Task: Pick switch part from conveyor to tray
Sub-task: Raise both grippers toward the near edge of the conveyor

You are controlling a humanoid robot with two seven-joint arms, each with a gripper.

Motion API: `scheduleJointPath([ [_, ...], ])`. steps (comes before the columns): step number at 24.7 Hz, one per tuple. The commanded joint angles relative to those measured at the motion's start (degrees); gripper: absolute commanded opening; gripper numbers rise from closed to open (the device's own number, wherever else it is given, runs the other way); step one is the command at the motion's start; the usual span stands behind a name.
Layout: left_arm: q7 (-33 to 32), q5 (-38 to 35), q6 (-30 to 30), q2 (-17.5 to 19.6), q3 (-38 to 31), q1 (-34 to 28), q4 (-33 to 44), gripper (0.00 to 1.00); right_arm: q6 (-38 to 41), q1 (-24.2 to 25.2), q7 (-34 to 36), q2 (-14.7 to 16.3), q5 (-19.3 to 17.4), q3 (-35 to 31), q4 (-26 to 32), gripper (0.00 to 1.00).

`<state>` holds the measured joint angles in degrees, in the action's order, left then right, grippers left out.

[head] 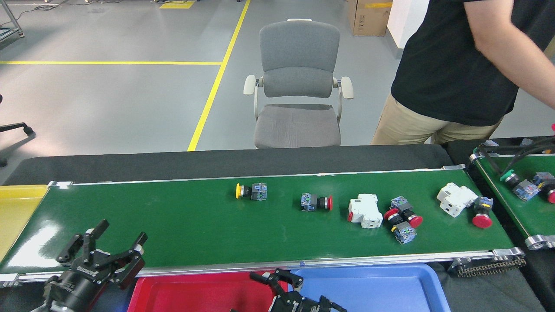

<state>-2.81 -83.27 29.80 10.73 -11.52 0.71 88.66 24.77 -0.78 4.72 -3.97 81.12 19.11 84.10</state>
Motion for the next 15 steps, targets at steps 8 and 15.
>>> scheduleJointPath([
  [8,-4.58,-0.67,-7.56,-2.82,5.19,9.13,-8.50,1.00,-29.78,9.13,4.42,-0.69,-2.28,-7.43,6.16,1.00],
  [15,-4.58,-0.76,-12.40,-2.91,9.50,16.16,-17.55,1.00,-31.71,5.17,0.64,0.36,-1.40,-7.95,4.31,1.00],
])
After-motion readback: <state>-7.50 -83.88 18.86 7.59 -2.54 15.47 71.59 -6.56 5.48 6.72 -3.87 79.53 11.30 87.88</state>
